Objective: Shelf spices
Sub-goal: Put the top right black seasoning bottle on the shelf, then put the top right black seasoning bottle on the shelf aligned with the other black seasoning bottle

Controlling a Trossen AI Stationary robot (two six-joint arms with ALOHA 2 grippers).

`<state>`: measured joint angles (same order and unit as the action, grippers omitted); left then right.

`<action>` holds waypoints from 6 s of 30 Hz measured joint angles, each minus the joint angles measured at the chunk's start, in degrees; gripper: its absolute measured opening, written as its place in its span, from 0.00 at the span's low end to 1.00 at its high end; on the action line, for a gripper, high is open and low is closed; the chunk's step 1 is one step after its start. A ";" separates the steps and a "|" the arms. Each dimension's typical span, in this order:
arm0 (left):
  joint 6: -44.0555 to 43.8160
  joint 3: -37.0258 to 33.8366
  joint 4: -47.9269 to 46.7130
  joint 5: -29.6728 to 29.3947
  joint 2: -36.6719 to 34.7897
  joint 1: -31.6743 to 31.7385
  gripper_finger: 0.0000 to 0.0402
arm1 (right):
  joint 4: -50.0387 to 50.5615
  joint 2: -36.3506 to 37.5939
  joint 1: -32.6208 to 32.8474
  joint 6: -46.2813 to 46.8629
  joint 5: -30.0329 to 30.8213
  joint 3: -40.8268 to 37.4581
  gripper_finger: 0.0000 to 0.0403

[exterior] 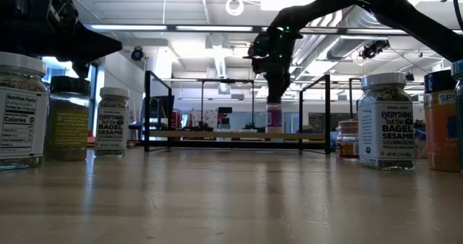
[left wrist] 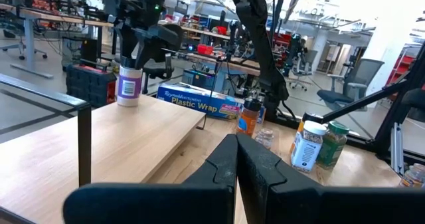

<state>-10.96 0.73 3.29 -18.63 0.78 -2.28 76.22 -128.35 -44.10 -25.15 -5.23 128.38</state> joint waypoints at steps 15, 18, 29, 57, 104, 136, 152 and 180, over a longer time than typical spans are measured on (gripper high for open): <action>-0.01 0.00 0.04 0.00 0.00 -0.01 0.00 | 4.72 0.50 1.13 0.65 0.22 3.69 0.63; -0.01 -0.01 0.04 0.00 0.00 -0.02 0.00 | 6.43 0.52 1.90 0.98 0.61 6.66 0.64; 0.02 -0.02 -0.02 0.02 0.00 -0.01 0.00 | 10.68 12.03 7.36 7.13 0.55 5.01 0.64; 0.09 -0.02 -0.35 0.03 0.02 0.00 0.00 | 8.16 52.14 40.37 28.52 -8.23 -42.87 0.64; -3.99 -0.02 -0.39 0.02 0.02 -0.01 0.00 | -17.40 50.75 28.74 15.21 3.08 -77.98 0.75; -3.96 -0.02 -0.22 0.00 0.02 -0.01 0.00 | 3.08 49.09 28.76 29.23 -10.47 -48.45 0.47; -4.02 -0.02 -0.20 0.00 0.02 -0.01 0.00 | 7.07 20.94 26.42 21.77 -5.90 -11.74 0.47; -3.98 -0.02 -0.32 0.00 0.02 -0.01 0.00 | 5.03 8.66 13.90 11.10 5.35 -9.20 0.47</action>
<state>-14.94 0.71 2.97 -18.63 0.80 -2.29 81.24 -119.70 -30.20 -14.05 0.12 119.17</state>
